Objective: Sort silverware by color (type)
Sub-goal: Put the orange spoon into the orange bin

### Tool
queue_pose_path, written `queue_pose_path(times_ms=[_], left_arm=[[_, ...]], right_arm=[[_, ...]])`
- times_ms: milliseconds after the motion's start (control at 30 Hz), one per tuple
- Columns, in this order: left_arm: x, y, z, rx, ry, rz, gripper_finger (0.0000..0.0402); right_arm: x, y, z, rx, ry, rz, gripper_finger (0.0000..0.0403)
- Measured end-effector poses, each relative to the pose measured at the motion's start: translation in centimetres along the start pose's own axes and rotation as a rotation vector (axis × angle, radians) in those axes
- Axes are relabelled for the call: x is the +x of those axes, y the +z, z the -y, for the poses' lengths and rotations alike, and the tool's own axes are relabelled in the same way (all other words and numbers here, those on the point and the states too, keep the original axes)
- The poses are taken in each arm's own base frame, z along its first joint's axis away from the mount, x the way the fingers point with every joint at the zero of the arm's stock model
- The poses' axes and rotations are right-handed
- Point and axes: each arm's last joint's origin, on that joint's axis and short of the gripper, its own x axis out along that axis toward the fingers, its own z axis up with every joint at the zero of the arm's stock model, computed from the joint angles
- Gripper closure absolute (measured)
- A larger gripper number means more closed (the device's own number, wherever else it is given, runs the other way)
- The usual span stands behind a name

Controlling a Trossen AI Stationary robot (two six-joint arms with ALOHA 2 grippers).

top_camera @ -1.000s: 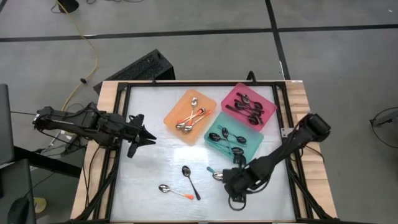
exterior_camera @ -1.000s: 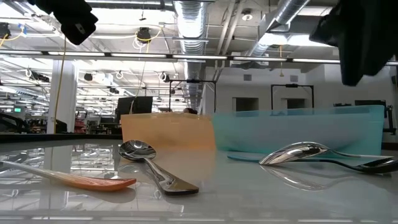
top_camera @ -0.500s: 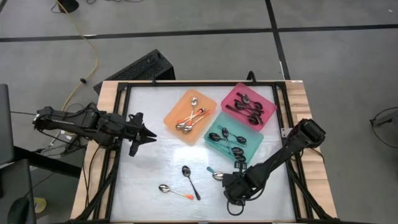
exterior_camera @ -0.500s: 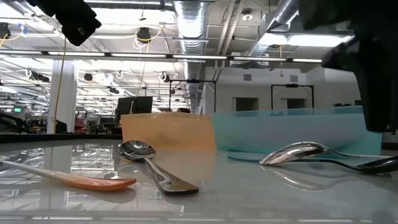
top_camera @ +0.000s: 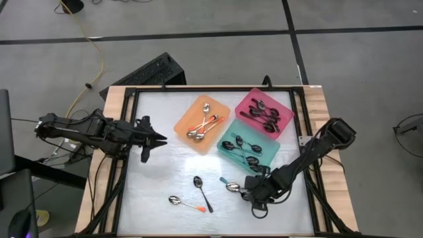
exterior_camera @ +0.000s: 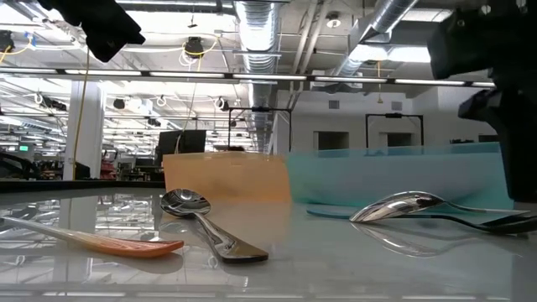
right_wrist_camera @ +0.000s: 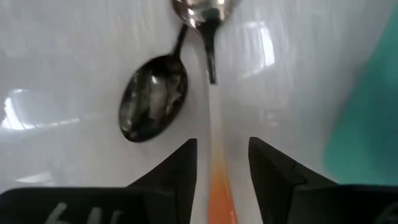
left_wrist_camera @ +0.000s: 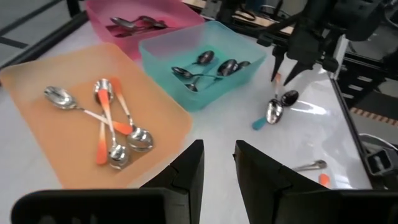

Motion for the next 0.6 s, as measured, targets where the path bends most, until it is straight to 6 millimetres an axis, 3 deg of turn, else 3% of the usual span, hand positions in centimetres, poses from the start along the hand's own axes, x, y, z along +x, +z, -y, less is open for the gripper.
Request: queue_pose_path(times_ms=[233, 600], left_arm=[[0.0, 0.1, -0.1, -0.009, 0.05, 0.019, 0.0326], [0.0, 0.0, -0.2, -0.052, 0.06, 0.015, 0.0326]], right_arm=[[0.7, -0.5, 1.0, -0.045, 0.001, 0.002, 0.0226], [2.1, -0.6, 1.5, -0.058, 0.022, 0.063, 0.0229]])
